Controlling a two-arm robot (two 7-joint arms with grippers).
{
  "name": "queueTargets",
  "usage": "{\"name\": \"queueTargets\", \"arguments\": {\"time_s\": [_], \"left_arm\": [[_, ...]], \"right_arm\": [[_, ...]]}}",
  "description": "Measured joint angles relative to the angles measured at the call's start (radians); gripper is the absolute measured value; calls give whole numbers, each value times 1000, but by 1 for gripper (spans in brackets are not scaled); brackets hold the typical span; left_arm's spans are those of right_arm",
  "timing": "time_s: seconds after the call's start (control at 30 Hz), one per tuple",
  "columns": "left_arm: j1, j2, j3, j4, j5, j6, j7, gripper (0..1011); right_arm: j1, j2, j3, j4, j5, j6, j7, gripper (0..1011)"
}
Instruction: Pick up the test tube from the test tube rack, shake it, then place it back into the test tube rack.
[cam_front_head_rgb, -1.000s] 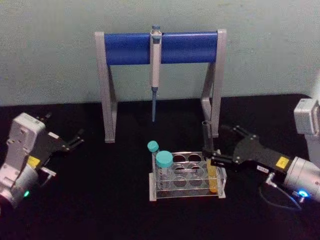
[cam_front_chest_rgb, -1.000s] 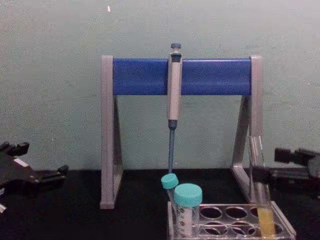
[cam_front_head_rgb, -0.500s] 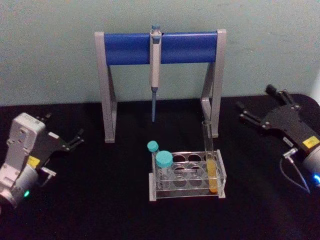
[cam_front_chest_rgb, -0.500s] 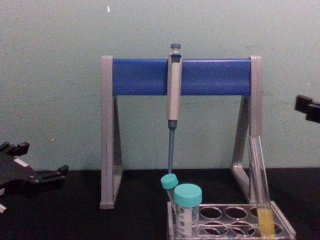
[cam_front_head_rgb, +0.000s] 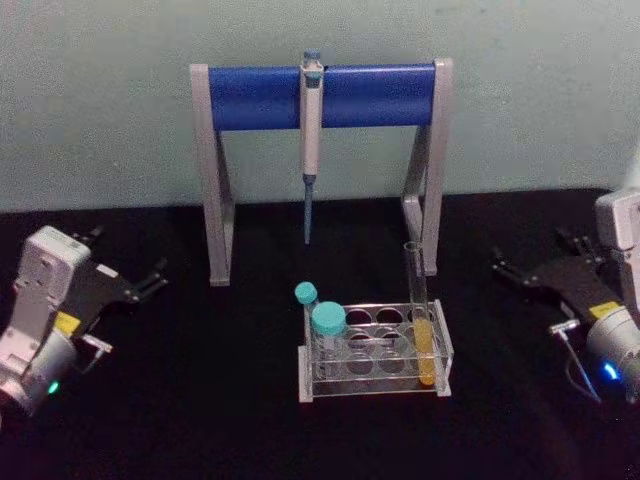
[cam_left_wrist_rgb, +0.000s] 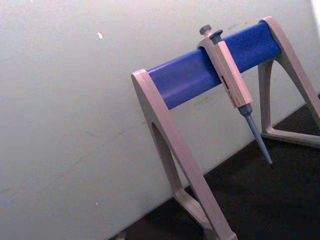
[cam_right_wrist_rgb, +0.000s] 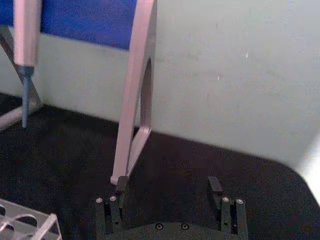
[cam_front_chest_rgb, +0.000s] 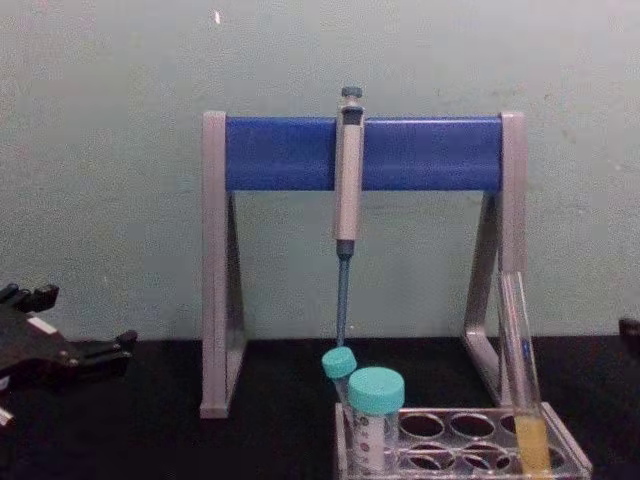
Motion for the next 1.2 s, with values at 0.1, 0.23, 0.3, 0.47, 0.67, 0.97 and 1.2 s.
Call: {"name": "queueTargets", "arguments": {"time_s": [0.1,0.23,0.3,0.47,0.67,0.97,1.2], "left_arm": [[0,0,0,0,0,0,0,1002],[0,0,0,0,0,0,0,1001],[0,0,0,0,0,0,0,1001],[0,0,0,0,0,0,0,1001],[0,0,0,0,0,0,0,1002],[0,0,0,0,0,0,0,1001],[0,0,0,0,0,0,0,1001]], "right_arm": [[3,-8,0,12,-1,15,2,1000],[4,-19,7,25,-1,25,13,1000],[4,-22,10,28,0,26,19,1000],[4,-21,9,28,0,26,18,1000],[4,-19,9,26,1,25,17,1000],[4,-19,8,25,1,25,16,1000],[4,-18,7,24,1,24,16,1000]]}}
